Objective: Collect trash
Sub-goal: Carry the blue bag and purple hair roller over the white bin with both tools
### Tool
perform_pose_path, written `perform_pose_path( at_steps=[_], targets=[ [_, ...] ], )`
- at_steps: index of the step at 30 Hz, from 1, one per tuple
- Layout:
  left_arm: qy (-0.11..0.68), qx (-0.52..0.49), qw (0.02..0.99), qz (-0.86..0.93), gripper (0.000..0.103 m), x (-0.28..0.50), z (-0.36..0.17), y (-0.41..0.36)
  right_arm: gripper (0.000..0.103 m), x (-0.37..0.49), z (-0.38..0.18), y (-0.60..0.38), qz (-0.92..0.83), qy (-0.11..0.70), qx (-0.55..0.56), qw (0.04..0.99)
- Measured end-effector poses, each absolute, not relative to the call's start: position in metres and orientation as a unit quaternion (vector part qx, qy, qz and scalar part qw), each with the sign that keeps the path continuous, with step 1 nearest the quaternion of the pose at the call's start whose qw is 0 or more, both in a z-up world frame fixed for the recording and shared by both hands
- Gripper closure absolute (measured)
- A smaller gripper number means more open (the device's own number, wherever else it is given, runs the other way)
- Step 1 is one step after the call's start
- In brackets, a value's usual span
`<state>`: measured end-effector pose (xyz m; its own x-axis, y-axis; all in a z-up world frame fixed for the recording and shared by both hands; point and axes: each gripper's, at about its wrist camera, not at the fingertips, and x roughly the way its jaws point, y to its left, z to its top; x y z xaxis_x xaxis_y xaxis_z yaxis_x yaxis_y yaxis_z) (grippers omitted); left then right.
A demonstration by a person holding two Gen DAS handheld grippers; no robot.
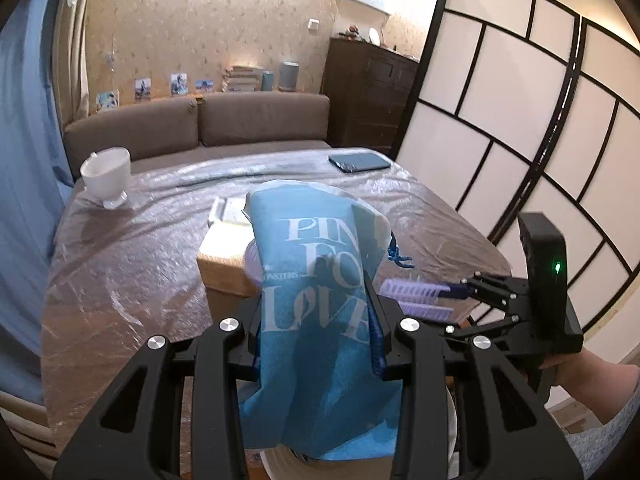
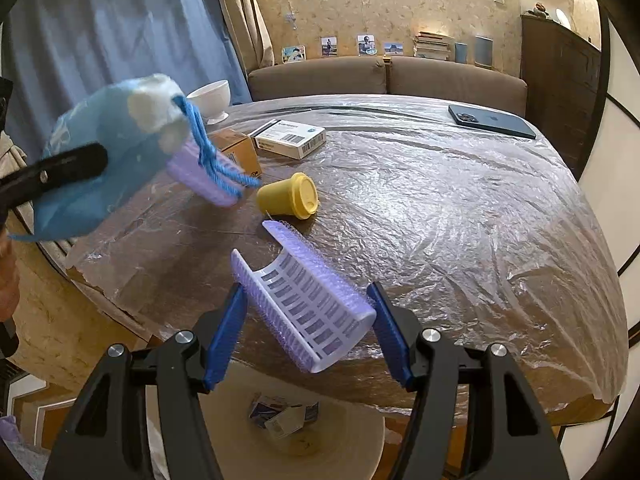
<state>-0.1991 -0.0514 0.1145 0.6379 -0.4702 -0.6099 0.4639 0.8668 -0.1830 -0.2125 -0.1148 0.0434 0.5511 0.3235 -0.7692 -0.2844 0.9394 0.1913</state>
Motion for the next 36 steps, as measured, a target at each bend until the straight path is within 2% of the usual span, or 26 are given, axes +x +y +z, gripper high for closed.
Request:
perform_pose_path(
  at_steps=[11, 20, 27, 31, 36],
  targets=[
    [0.33, -0.013, 0.902, -0.28, 0.064, -0.188, 0.129, -0.055, 0.042, -0.212, 0.051, -0.095, 0.208, 0.425, 0.02, 0.881],
    [0.345, 0.006, 0.866, -0.363, 0.064, -0.2, 0.119, -0.105, 0.042, -0.201, 0.047, -0.079, 0.215, 0.425, 0.019, 0.879],
    [0.366, -0.015, 0.867, -0.338, 0.064, -0.205, 0.11, -0.081, 0.042, -0.191, 0.042, -0.102, 0.178, 0.429, 0.052, 0.884],
    [0.408, -0.009, 0.867, -0.286, 0.064, -0.204, 0.085, -0.064, 0.042, -0.185, 0.041, -0.112, 0.161, 0.431, 0.069, 0.885],
    [0.415, -0.014, 0.877, -0.242, 0.064, -0.207, 0.071, -0.043, 0.042, -0.185, 0.042, -0.113, 0.158, 0.435, 0.063, 0.884]
  ],
)
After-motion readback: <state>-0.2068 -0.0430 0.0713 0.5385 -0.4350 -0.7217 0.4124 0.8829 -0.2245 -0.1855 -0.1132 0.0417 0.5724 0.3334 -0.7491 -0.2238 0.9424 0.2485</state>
